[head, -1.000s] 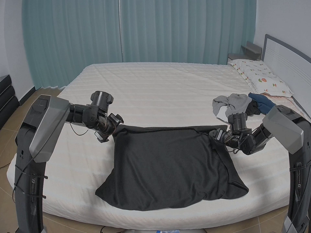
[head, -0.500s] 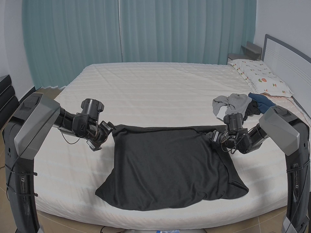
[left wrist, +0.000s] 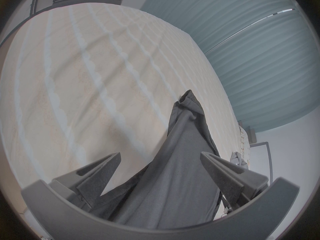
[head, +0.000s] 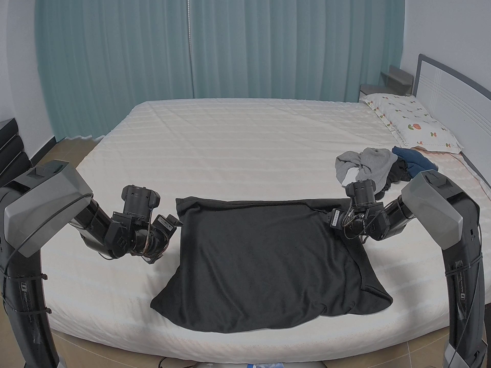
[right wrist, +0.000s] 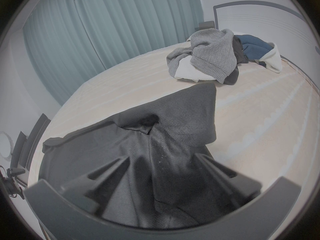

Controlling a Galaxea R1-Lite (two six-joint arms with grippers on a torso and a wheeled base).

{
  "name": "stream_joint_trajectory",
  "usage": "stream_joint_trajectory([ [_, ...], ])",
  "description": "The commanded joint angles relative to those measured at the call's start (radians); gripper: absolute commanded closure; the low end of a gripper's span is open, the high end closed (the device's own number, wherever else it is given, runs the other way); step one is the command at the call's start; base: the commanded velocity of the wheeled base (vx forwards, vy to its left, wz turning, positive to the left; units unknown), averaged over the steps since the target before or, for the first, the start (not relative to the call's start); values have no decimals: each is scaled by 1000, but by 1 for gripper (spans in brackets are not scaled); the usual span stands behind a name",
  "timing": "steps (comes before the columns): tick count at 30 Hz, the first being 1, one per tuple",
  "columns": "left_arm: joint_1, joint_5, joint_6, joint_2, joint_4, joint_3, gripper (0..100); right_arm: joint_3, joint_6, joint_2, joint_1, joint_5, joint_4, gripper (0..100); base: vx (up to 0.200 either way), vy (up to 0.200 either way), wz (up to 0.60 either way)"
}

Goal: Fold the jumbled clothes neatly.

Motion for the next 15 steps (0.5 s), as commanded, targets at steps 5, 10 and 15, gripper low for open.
stream_joint_trajectory([
  [5, -6, 0, -4, -23, -16, 49, 0, -33, -23, 44, -9, -5, 32, 100, 0, 0, 0],
  [10, -6, 3, -4, -23, -24, 75, 0, -46, -18, 39, -17, -7, 27, 100, 0, 0, 0],
  [15, -6, 9, 2, -22, -48, 105, 0, -46, -6, -10, -53, -4, 22, 100, 0, 0, 0],
])
